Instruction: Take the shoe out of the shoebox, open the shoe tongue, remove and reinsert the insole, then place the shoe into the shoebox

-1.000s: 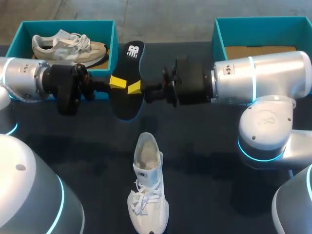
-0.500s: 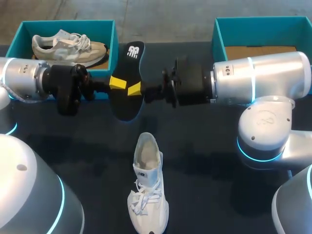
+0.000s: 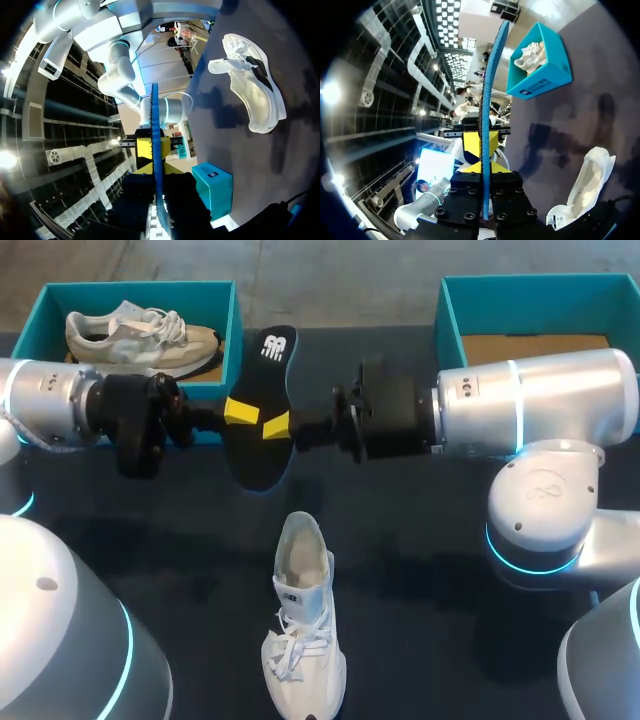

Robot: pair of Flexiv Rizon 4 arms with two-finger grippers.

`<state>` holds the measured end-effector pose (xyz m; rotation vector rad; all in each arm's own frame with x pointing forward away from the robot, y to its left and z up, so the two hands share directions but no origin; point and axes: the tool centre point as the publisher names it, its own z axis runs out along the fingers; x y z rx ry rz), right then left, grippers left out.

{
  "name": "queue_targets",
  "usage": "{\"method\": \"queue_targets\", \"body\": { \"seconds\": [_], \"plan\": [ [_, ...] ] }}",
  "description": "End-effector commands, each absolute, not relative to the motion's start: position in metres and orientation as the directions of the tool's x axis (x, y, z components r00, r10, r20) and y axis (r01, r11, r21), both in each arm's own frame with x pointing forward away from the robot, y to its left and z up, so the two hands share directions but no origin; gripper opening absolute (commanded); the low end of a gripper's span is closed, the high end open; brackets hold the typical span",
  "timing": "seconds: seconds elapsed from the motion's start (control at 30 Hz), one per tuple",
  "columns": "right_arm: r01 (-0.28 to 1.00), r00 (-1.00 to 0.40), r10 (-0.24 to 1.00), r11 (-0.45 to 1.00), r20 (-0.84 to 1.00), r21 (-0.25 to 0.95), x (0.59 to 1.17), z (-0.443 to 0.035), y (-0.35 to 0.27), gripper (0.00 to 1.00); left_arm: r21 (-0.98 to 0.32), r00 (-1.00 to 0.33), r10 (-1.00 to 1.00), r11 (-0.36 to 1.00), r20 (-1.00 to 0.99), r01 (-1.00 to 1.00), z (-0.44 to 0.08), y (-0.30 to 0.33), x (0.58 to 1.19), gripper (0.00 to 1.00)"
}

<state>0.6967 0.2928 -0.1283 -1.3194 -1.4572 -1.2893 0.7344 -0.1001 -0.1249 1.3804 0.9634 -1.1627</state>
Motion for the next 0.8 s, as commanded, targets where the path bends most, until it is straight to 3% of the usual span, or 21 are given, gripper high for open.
{"method": "queue_targets", "body": {
  "seconds": [0.03, 0.1, 0.4, 0.8],
  "plan": [
    [0.981, -0.171, 0.206, -0.052, 0.964, 0.185, 0.696, -0.129, 0.296, 0.0, 0.21, 0.207, -0.04, -0.129, -0.978, 0.969, -0.124, -0.099, 0.733, 0.9],
    [0.98, -0.177, 0.206, -0.051, 0.962, 0.191, 0.697, -0.129, 0.296, 0.0, 0.21, 0.207, -0.038, -0.126, -0.978, 0.97, -0.124, -0.098, 0.734, 1.0],
    [0.969, -0.224, 0.208, -0.058, 0.952, 0.24, 0.699, -0.13, 0.293, 0.0, 0.207, 0.205, -0.022, -0.124, -0.978, 0.97, -0.124, -0.09, 0.732, 1.0],
    [0.901, -0.419, 0.278, 0.011, 0.864, 0.433, 0.698, -0.132, 0.291, 0.0, 0.091, 0.115, 0.141, -0.169, -0.983, 0.981, -0.14, -0.048, 0.734, 1.0]
  ]
}}
